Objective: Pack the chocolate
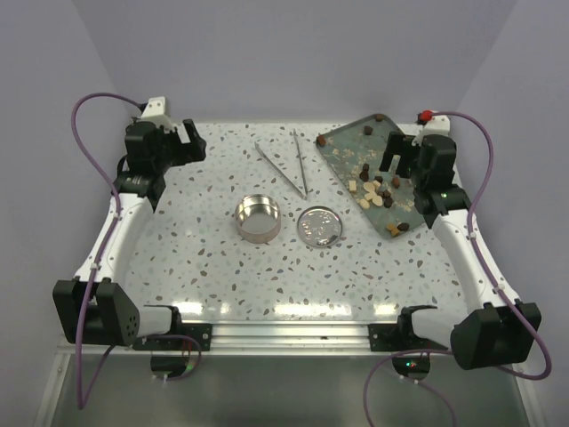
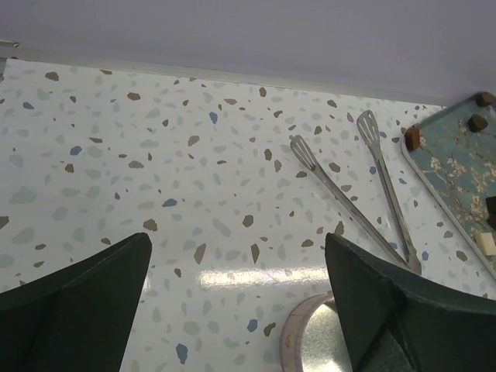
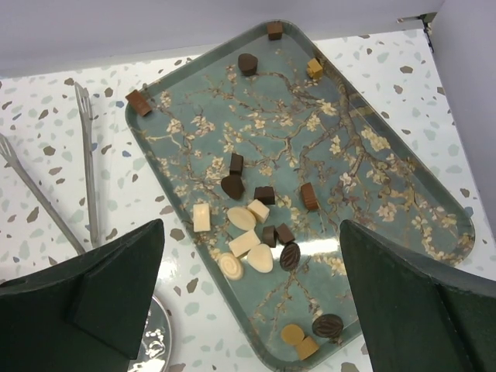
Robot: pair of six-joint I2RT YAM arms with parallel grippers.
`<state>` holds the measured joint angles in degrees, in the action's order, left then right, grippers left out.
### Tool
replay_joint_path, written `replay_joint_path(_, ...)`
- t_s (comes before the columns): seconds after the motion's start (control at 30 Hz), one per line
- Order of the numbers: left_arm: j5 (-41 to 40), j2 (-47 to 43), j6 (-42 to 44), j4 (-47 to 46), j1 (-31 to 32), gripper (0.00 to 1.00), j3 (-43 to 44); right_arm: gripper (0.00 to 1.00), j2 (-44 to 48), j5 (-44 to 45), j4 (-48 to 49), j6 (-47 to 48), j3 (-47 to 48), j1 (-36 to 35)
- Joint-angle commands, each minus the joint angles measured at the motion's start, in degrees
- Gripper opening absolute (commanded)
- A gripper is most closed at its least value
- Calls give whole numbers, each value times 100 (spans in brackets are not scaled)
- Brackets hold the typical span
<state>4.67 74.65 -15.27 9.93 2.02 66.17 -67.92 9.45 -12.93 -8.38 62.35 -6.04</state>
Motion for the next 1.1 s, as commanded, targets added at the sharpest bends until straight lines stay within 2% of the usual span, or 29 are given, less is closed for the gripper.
replay_joint_path(0.0, -132, -4, 156, 96, 9, 100, 317, 99, -63, 57, -17, 126, 58, -2)
replay_joint_path(0.17, -256, 6, 244, 149, 9, 100, 335, 99, -143, -75, -104, 328, 155, -11)
replay_joint_path(0.37, -142, 6, 174, 35, 9, 100, 204, 98, -519, -875, -192, 575, 514, -151)
replay_joint_path(0.53, -54, -29, 41, -62, 9, 100, 45, 98, -1486, -928, -491, 628, 1112, -766)
replay_joint_path(0.7, -167, -74, 190, 17, 9, 100, -52, 98, -2494, -1384, -649, 679, 1735, -1275)
replay_joint_path(1.07, -414, -4, 296, 167, 9, 100, -96, 98, -4500, -1789, -1001, 618, 3353, -1751)
